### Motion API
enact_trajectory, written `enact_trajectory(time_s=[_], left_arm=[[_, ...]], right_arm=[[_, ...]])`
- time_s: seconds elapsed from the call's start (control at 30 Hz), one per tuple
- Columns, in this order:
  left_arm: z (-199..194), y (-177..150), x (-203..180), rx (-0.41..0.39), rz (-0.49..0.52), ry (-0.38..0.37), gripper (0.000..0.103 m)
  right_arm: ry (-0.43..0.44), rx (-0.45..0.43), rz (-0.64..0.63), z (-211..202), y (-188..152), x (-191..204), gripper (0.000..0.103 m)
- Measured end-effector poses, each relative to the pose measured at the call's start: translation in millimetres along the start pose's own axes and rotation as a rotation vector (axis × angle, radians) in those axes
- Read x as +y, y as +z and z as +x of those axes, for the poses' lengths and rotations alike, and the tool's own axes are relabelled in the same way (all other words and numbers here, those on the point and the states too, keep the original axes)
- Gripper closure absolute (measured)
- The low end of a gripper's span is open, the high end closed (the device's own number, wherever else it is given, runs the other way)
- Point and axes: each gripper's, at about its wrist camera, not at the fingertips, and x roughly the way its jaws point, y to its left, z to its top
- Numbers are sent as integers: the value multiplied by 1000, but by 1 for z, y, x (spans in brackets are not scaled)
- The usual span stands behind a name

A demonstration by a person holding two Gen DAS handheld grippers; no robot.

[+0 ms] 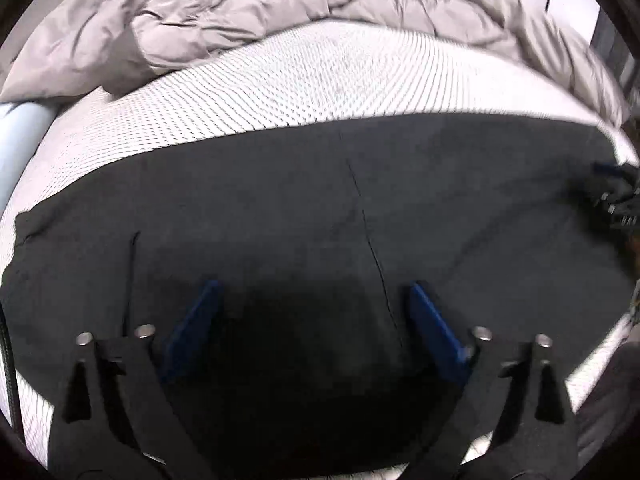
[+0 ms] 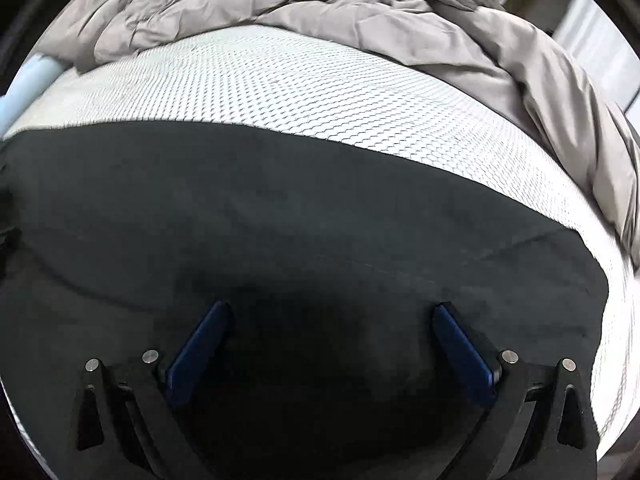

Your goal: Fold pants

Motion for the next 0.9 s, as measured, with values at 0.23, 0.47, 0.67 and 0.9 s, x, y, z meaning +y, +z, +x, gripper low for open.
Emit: enact_trajectory(time_s=[0.23, 0.47, 0.67, 0.9], left_arm=[[5, 3, -79, 39, 201, -202, 7], [-5, -41, -31, -9, 176, -112, 5], [-22, -25, -11, -12, 101, -58, 6], [45, 36, -40, 104, 150, -38, 3]], right_arm=[[334, -90, -150, -36, 9, 93, 1], [297, -4, -340, -19, -12, 105, 1], [183, 29, -162, -18, -16, 11, 1], [274, -73, -159, -16, 39, 86, 1]])
